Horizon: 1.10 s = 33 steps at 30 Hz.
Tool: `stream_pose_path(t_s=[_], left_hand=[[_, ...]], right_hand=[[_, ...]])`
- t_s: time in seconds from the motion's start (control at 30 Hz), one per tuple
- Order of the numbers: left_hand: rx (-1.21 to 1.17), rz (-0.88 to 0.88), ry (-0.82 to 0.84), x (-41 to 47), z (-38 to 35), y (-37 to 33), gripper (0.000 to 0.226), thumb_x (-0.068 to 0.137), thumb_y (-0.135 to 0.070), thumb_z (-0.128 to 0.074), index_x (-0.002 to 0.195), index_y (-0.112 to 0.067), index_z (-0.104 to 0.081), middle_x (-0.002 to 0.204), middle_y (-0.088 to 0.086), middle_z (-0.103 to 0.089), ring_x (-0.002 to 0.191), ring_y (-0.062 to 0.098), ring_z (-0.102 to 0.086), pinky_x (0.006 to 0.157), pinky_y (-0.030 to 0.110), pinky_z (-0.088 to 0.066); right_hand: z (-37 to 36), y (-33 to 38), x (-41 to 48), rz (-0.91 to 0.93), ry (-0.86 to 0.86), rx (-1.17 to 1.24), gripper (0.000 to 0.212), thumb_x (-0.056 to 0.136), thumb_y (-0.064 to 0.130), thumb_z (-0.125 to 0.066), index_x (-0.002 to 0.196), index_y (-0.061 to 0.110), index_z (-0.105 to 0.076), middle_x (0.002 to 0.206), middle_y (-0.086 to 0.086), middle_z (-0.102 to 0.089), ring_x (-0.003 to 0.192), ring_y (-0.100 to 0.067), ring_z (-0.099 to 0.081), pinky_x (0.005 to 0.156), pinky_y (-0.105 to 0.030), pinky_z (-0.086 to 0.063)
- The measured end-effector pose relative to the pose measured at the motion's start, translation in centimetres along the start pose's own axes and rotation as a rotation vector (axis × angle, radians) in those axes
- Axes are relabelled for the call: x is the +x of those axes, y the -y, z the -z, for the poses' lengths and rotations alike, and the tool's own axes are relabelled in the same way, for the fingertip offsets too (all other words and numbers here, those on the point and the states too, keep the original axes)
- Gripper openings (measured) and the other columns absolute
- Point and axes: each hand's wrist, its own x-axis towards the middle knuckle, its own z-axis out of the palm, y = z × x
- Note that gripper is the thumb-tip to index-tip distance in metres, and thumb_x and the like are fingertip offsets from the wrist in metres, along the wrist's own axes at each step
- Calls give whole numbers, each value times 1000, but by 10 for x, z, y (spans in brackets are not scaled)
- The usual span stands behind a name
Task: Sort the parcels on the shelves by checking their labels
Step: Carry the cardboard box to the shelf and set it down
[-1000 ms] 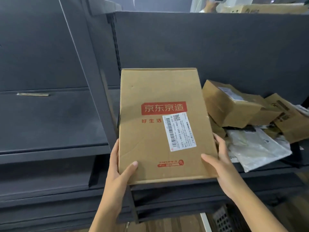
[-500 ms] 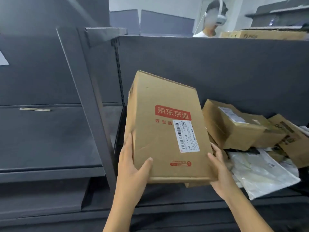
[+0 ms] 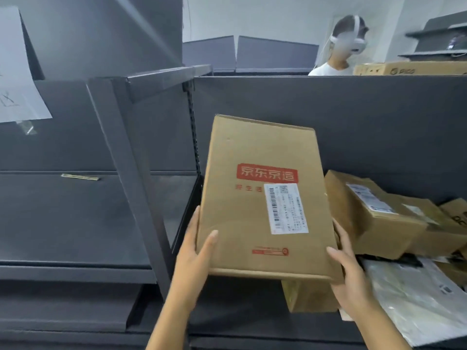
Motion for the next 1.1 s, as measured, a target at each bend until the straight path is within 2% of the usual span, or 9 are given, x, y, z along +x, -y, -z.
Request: stream_pose_path(t_s=[0.13,0.23,0.37,0.47,0.57,0.7,0.9,1.0,1.1], left_hand=[[-233,156,37,19,15,32,53,79,-46,-65,128,-54,-46,129,-16,-60,121,11,-55,103,39,-43],[-412,218,70,26,14,46,41,89,-31,-52,128,-43,-52,129,-4,-62,111,18,-60,82,36,-53],[-496,273,49,28,10,53,35,94,-21,-43,123,-34,-59,115,1,-68,91,19,-66,62,30,-58],[-475,254,60,30,9,50,37,93,-22,-43,125,-36,-56,116,-3,-67,91,16,-65,63,28,-56],[-379,194,119,31,8,33,40,93,-30,-44,132,-38,-50,125,-6,-64,111,18,-61,84,33,-50],[-259,212,188,34,19,-1,35,94,-38,-45,128,-36,-55,121,-8,-67,113,14,-62,96,37,-45],[-156,264,147,45,28,-30,27,95,-29,-49,122,-27,-54,95,-21,-68,93,3,-62,82,31,-47],[-86,274,120,48,23,-23,15,97,-24,-47,92,-35,-57,87,-20,-67,88,7,-60,80,29,-46],[-50,292,29,43,22,0,31,96,-26,-51,124,-38,-51,118,-13,-59,103,11,-57,88,32,-46]], right_hand=[[-11,23,-9,162,187,-440,76,65,46,-62,130,67,-29,144,30,-37,132,5,-37,103,-26,-37],[-25,31,-17,380,211,-817,84,69,58,-53,138,62,-5,147,40,-12,139,7,-11,105,-18,-21],[-34,36,-23,486,215,-944,89,70,60,-52,139,59,5,148,41,-1,139,9,1,100,-8,-15],[-27,36,-16,417,196,-871,84,71,60,-48,137,63,2,148,40,-4,139,10,-1,102,-10,-14],[-20,33,-3,260,186,-649,78,72,64,-46,137,66,-2,149,40,-12,139,12,-9,112,-20,-16],[-18,29,18,42,184,-328,77,72,62,-55,139,55,-19,146,29,-34,134,7,-32,117,-34,-21],[-30,14,49,-174,96,-186,55,96,43,-43,147,42,-22,139,15,-45,127,-11,-43,112,-40,-30],[-30,3,51,-198,100,-172,50,97,42,-42,146,40,-27,138,11,-49,125,-14,-46,110,-42,-34],[-25,-9,45,-197,83,-169,46,99,31,-40,142,44,-27,119,20,-54,116,-8,-50,101,-37,-41]])
